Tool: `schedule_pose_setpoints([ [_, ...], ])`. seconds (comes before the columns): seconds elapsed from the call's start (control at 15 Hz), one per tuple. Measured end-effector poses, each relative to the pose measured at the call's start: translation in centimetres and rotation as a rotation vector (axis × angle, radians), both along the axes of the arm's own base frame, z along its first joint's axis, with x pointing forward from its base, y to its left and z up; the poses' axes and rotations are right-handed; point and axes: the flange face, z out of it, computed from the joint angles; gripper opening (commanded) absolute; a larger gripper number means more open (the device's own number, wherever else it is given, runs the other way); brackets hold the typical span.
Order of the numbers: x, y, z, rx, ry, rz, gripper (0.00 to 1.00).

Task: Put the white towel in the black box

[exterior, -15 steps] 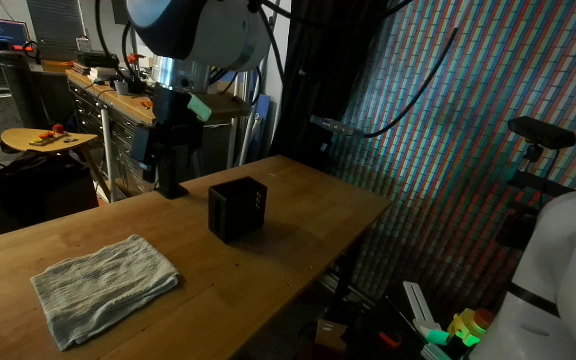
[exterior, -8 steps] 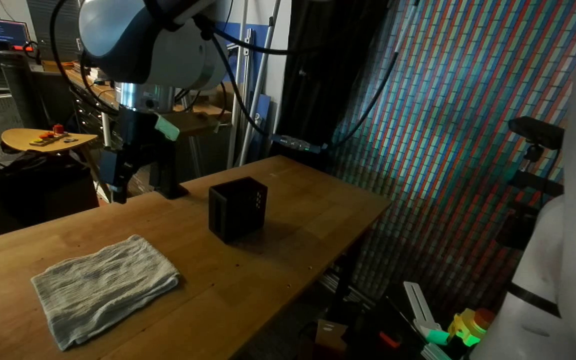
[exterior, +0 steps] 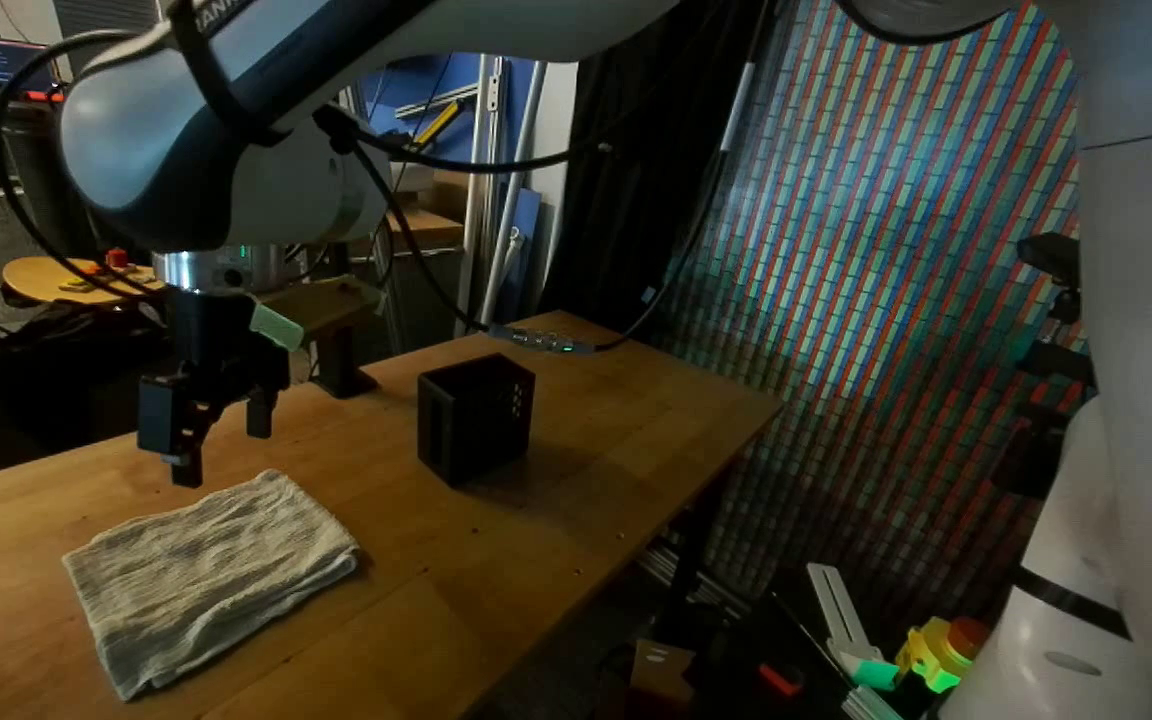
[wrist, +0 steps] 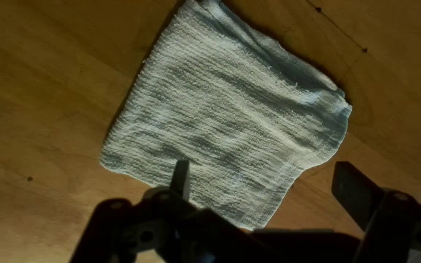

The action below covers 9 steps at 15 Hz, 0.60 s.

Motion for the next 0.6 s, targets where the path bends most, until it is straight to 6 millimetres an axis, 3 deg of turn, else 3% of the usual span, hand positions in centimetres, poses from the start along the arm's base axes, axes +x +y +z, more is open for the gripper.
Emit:
schedule_pose_setpoints([
  [0.33, 0.9, 2.8, -3.8, -0.104, -0.012, 0.104, 1.00],
  [0.6, 2.0, 3.0, -6.6, -0.151, -0.015, 0.135, 1.00],
])
